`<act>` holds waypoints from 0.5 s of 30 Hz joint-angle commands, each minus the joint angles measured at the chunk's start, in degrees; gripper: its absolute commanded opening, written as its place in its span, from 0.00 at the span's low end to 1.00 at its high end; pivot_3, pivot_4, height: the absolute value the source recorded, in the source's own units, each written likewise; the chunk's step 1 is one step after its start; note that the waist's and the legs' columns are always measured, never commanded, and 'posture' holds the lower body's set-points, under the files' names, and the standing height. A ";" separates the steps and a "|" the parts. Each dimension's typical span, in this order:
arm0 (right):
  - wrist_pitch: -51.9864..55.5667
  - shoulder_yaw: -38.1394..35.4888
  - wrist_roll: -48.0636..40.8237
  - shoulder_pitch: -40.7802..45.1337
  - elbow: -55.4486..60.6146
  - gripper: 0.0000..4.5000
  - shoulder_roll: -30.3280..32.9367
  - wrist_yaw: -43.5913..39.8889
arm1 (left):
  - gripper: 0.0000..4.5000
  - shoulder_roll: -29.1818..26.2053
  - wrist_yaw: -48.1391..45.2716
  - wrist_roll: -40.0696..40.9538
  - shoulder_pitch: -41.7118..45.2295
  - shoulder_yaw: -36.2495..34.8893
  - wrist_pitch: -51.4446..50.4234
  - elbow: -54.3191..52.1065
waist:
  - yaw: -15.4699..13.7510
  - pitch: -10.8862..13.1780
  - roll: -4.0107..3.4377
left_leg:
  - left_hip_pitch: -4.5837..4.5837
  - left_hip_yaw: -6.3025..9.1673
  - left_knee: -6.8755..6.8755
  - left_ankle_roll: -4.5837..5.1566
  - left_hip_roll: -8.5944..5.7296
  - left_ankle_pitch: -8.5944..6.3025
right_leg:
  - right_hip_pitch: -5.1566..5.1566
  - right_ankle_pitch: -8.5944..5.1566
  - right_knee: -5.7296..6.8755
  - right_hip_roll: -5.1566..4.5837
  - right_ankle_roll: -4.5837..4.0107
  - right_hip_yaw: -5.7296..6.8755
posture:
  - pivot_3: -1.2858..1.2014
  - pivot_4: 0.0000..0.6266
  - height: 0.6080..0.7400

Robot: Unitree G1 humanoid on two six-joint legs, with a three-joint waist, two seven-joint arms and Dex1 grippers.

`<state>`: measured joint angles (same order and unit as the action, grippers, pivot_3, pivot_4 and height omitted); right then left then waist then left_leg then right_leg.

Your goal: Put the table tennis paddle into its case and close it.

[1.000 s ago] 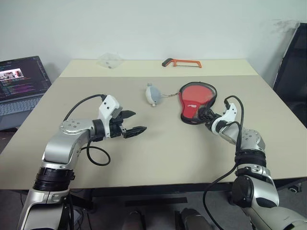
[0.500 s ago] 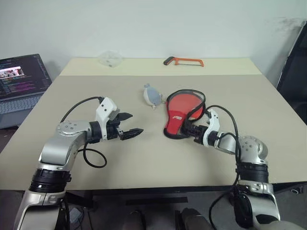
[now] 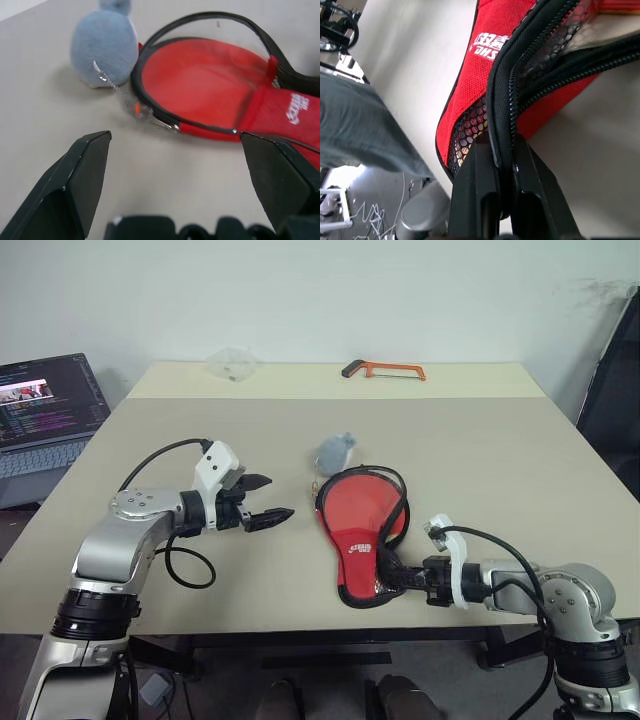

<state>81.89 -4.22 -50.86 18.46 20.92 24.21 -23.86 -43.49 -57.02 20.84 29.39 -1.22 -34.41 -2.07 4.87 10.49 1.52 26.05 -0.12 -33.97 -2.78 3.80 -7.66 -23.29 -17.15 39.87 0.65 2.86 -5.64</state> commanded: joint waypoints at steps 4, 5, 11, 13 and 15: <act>2.66 0.63 -3.68 -2.82 5.07 0.01 -1.27 -0.96 | 1.00 -0.37 -0.14 -0.20 1.66 0.27 0.73 -0.37 | -0.03 0.00 0.01 | 0.00 -0.01 0.00 0.00 0.00 0.00 | 0.01 0.00 -0.03 0.00 0.01 -0.01 | 0.52 0.24 1.00; 3.15 0.55 -3.98 -3.13 5.58 0.01 -1.58 -0.91 | 1.00 -0.41 -0.08 -0.21 1.67 0.25 0.70 -0.38 | -0.04 0.00 0.01 | 0.00 -0.01 0.01 0.00 0.00 0.00 | 0.01 -0.01 -0.03 0.00 0.00 0.00 | 0.52 0.24 1.00; 6.34 0.31 -5.57 -4.68 8.47 0.01 -3.53 0.18 | 1.00 -0.79 0.07 -0.07 1.26 -0.17 0.32 -0.93 | -0.03 0.00 0.01 | 0.00 0.00 0.01 0.00 0.00 0.00 | 0.01 -0.03 -0.02 0.00 -0.02 0.01 | 0.52 0.24 1.00; 6.64 1.01 -4.32 -5.34 8.66 0.01 -4.01 1.01 | 1.00 -0.80 0.15 -0.06 1.29 -0.13 0.12 -1.09 | -0.05 -0.01 0.01 | 0.00 0.01 0.00 0.00 0.00 0.00 | 0.01 -0.02 -0.01 0.00 -0.01 0.02 | 0.52 0.24 1.00; 6.57 1.39 -2.71 -5.29 7.96 0.01 -4.54 2.22 | 1.00 -0.70 0.32 -0.09 1.33 -0.04 -0.05 -1.24 | -0.04 -0.01 0.02 | 0.00 0.02 0.00 0.00 0.00 0.00 | 0.02 -0.02 -0.01 0.00 -0.01 0.03 | 0.52 0.24 1.00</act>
<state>87.62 -4.26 -53.04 13.43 27.39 20.24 -22.15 -43.49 -56.88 20.43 29.71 -0.28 -34.62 -1.85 4.83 10.47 1.54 26.04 -0.10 -33.97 -2.78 3.80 -7.66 -23.27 -17.17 39.87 0.64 2.85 -5.62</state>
